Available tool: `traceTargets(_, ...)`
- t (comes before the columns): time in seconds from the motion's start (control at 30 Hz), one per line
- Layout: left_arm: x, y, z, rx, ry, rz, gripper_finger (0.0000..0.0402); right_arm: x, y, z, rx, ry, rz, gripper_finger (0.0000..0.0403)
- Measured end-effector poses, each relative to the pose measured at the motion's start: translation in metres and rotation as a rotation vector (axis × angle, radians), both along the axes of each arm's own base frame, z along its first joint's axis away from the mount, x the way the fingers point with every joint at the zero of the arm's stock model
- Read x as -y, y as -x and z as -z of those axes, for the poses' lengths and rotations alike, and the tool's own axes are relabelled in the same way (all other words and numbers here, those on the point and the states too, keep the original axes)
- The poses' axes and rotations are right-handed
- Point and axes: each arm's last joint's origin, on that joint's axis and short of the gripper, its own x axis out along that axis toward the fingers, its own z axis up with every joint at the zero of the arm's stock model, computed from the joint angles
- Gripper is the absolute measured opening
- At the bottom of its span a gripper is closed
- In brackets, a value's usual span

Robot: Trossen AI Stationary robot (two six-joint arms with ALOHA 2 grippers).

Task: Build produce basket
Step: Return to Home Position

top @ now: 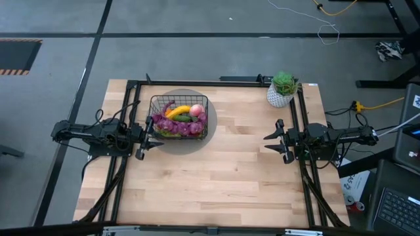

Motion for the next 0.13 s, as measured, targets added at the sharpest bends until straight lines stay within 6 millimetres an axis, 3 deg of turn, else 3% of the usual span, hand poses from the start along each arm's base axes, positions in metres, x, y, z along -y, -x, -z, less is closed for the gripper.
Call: traceTargets(0.13,0.0000,0.0000,0.0000,0.000,0.000,-0.001,0.0120,0.0000,0.0000,0.0001,-0.001,0.000,0.000,0.0157)
